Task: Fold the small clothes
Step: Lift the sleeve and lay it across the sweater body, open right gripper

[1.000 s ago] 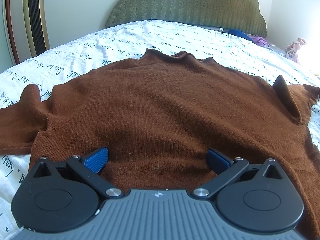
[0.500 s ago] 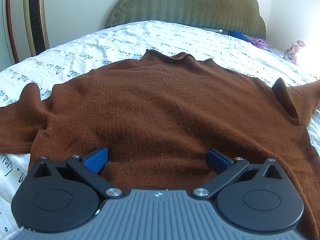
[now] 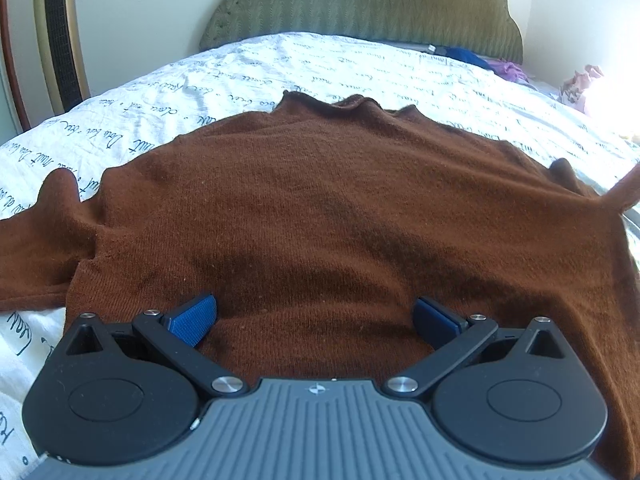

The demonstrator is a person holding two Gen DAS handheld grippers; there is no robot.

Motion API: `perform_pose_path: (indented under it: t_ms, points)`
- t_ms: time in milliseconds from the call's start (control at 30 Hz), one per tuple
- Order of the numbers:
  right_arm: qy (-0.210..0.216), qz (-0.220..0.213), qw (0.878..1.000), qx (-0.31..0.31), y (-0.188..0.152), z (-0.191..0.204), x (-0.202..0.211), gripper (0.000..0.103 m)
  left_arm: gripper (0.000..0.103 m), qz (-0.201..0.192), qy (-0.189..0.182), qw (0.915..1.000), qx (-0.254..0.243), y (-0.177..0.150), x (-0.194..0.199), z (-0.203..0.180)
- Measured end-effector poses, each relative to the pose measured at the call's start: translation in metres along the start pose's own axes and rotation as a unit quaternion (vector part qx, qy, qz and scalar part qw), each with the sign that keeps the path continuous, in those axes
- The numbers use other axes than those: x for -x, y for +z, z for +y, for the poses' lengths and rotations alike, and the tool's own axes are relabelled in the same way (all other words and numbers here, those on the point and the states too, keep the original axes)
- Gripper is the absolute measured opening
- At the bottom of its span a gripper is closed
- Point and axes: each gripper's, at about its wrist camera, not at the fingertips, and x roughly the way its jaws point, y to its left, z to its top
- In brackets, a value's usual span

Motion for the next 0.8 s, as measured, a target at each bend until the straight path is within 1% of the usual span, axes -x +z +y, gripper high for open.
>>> perform_pose_path:
  t_ms: [100,167,233,300,367,433,500,567,633,667,733,800]
  points:
    - [-0.034,0.036,0.999,0.019,-0.033,-0.009,-0.015,0.008,0.103,0.009,-0.002,0.9998,-0.017,-0.006,0.006,0.001]
    - [-0.054,0.065,0.996,0.009,-0.06,-0.022,-0.027,0.008,0.103,0.006,-0.006,0.9997,-0.022,-0.013,0.013,0.001]
    - [-0.054,0.078,0.995,-0.003,-0.08,-0.029,-0.031,0.008,0.103,0.007,-0.005,0.9994,-0.034,-0.019,0.02,0.001]
    - [-0.038,0.07,0.997,-0.004,-0.087,-0.022,-0.024,0.008,0.103,0.018,-0.021,0.9989,-0.039,-0.019,0.027,0.005]
    - [-0.006,0.052,0.999,0.003,-0.082,0.002,-0.008,0.008,0.103,0.035,-0.03,0.9986,-0.026,-0.014,0.03,0.013]
    - [0.033,0.03,0.999,0.029,-0.073,0.042,0.009,0.008,0.103,0.043,-0.032,0.9986,-0.004,-0.009,0.034,0.025]
    - [0.081,0.013,0.995,0.055,-0.068,0.088,0.027,0.008,0.103,0.039,-0.029,0.9985,0.026,-0.004,0.042,0.043]
    - [0.141,-0.005,0.985,0.095,-0.073,0.149,0.05,0.008,0.103,0.033,-0.018,0.998,0.05,-0.001,0.05,0.06]
    - [0.209,-0.012,0.969,0.134,-0.093,0.212,0.074,0.008,0.103,0.029,-0.004,0.9971,0.071,0.001,0.059,0.081]
    - [0.245,-0.012,0.956,0.16,-0.11,0.244,0.087,0.008,0.103,0.029,0.004,0.9963,0.081,0.004,0.065,0.093]
    - [0.304,-0.007,0.928,0.216,-0.155,0.304,0.112,0.008,0.103,0.026,0.02,0.9947,0.097,0.006,0.074,0.114]
    - [0.359,0.015,0.898,0.254,-0.214,0.354,0.131,0.008,0.103,0.022,0.033,0.9926,0.115,0.009,0.084,0.136]
